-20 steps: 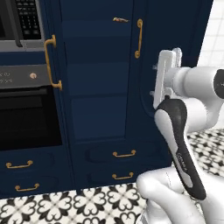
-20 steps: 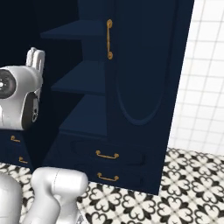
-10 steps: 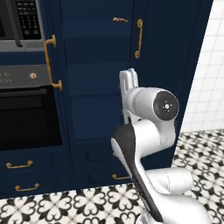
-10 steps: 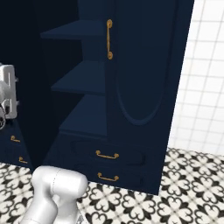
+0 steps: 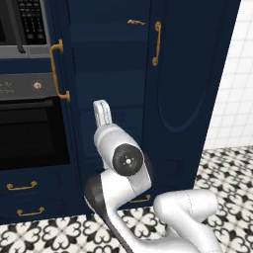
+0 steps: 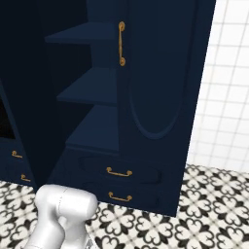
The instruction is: Pick the honey bottle and place it on the digital scale for weighing, and close the cabinet.
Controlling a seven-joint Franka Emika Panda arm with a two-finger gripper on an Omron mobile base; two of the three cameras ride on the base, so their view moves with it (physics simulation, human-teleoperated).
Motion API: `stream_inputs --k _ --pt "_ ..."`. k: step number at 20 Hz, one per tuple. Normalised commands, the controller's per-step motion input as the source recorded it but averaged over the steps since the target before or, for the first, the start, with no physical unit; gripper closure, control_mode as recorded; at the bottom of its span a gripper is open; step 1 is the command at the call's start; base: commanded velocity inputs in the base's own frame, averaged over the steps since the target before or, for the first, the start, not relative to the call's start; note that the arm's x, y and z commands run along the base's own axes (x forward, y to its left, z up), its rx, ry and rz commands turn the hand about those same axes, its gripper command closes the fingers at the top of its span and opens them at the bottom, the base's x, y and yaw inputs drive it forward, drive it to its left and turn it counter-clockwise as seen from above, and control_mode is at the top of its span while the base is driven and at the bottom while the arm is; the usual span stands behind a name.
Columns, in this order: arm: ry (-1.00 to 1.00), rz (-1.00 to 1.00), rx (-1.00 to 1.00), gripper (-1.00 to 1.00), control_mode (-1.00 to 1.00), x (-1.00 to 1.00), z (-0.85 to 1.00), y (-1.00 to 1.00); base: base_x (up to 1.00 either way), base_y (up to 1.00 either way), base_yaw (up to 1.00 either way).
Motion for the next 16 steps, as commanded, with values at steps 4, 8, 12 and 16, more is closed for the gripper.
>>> stream_inputs --k 4,8,12,16 --pt "-0.11 0.00 0.03 -1.00 -1.00 0.05 -0.35 1.00 0.00 0.00 0.00" --pt "-0.01 0.00 0.05 -1.00 -1.00 0.47 -0.50 0.90 0.00 0.00 0.00" --pt "0.00 -0.05 0.01 -1.00 -1.00 0.97 -0.46 0.43 0.00 0.00 0.00" --pt "0.00 -0.21 0.00 -1.00 -1.00 0.77 -0.24 0.63 0.00 0.00 0.00"
